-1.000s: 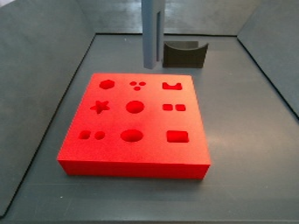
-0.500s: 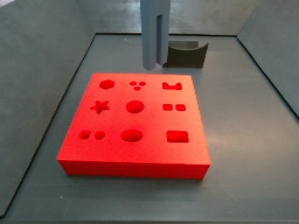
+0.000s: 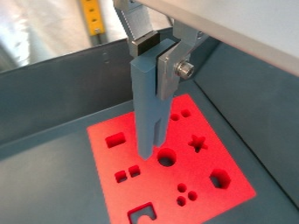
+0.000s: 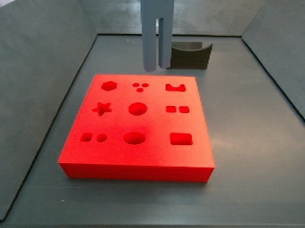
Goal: Insert the double-square object.
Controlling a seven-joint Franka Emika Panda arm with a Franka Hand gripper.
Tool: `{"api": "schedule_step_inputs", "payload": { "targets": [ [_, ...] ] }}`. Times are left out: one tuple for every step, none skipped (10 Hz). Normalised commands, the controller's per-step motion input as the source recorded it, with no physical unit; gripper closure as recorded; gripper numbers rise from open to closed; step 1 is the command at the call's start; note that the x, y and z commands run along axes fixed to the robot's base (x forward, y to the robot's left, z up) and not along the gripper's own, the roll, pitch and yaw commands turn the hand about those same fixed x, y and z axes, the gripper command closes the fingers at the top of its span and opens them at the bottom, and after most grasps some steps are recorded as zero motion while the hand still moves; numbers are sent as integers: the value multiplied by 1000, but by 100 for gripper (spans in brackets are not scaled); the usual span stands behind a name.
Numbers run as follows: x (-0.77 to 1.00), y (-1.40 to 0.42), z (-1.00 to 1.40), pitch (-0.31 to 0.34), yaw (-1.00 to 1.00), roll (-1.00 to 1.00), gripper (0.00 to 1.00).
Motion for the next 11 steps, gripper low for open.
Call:
{"api": "schedule_step_inputs", "payload": {
  "targets": [
    [-100,0,0,0,0,31,100],
    [0,-37,0,0,0,0,100],
    [623,-151,-97,10,-440,0,100],
    [437,-80,-146,0,-669,0,100],
    [269,-46,-151,0,-837,0,100],
    [360,-11,-66,0,-780,-17,100],
    [309,-3,-60,0,-820,-20,100],
    [311,0,-131,0,-809,0,100],
    [377,0,-166,0,-723,0,100],
    [300,0,-17,0,-403,0,100],
    [54,0,-40,19,0,19,100]
  ]
}}
